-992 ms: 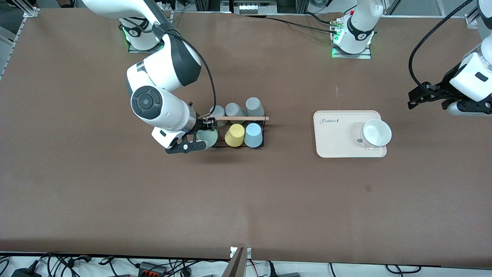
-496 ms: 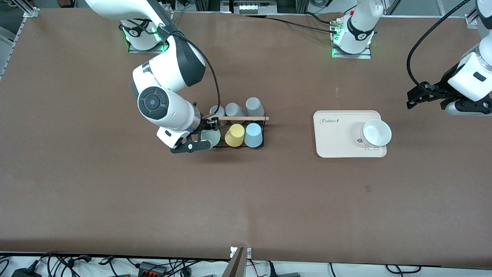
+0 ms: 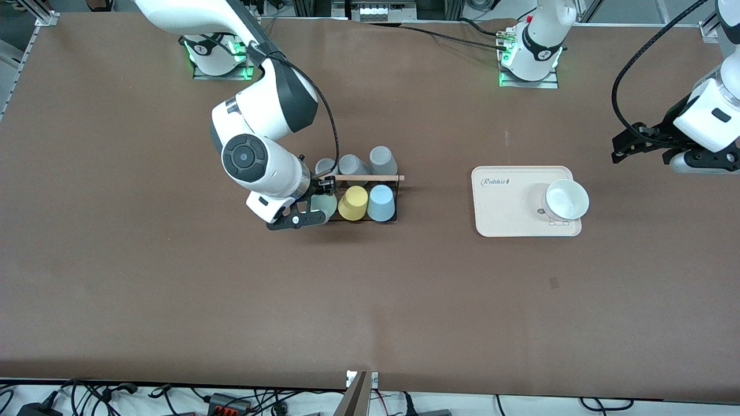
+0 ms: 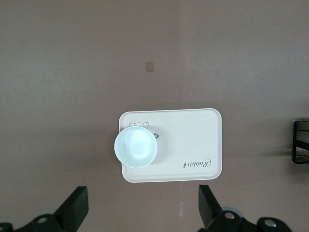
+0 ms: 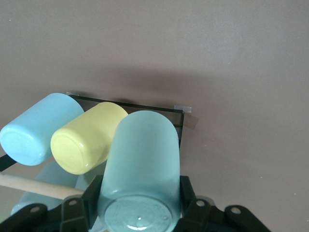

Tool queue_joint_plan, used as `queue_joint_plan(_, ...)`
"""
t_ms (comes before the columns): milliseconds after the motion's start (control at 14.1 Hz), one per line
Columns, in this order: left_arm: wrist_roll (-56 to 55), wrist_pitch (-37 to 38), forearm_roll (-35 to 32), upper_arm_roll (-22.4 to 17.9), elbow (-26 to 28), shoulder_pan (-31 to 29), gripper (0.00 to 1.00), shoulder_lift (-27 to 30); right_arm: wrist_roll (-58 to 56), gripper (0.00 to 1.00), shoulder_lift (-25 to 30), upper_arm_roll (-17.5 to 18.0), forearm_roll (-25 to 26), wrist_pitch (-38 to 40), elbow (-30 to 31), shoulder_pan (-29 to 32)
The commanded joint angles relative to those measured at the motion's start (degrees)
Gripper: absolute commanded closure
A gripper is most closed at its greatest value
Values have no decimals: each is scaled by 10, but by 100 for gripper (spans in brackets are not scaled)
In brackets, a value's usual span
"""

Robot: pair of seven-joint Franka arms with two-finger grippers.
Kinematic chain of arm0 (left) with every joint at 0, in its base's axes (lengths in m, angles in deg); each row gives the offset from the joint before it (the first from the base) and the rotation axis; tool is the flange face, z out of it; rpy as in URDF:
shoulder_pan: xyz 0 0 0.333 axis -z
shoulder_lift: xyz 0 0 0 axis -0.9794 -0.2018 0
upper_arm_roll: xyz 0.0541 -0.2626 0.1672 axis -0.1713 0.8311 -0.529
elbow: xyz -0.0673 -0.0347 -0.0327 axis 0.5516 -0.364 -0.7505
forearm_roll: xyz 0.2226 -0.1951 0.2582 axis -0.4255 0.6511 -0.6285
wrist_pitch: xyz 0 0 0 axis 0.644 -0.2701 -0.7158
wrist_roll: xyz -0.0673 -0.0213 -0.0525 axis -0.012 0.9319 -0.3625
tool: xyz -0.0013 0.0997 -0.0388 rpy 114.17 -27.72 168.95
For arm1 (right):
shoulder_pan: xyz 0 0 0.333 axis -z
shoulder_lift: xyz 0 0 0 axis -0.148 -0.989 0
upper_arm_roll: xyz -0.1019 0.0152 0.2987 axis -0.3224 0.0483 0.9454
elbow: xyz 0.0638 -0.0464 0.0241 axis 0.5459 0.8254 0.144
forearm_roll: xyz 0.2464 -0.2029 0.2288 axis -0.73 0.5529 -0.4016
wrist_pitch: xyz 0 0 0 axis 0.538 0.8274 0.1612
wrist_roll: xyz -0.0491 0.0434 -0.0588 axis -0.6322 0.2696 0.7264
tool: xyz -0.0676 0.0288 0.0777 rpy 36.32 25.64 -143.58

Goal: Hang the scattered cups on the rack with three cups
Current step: 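Carry the mint cup with the right gripper and hang it beside the yellow cup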

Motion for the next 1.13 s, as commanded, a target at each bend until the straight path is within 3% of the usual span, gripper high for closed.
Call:
queue_joint_plan(0, 0, 4, -11, 1, 7, 2, 0, 9, 5, 66, -15, -6, -7, 2, -17, -5)
queue_joint_plan(780, 0, 4, -12, 2, 7, 2, 0, 9, 7, 59, -38, -6, -8, -18, -18, -12)
queue_joint_plan(850, 0, 4, -12, 2, 7, 2, 0, 9, 8, 33, -38, -6, -8, -18, -17, -13)
queue_joint_plan(921, 0, 4, -12, 2, 7, 2, 0, 9, 8, 0, -37, -6, -9, -18, -18, -12)
queue_joint_plan(1063, 0, 7, -11, 2, 7, 2, 0, 9, 5, 0, -33, -7, -10, -10, -29, -7)
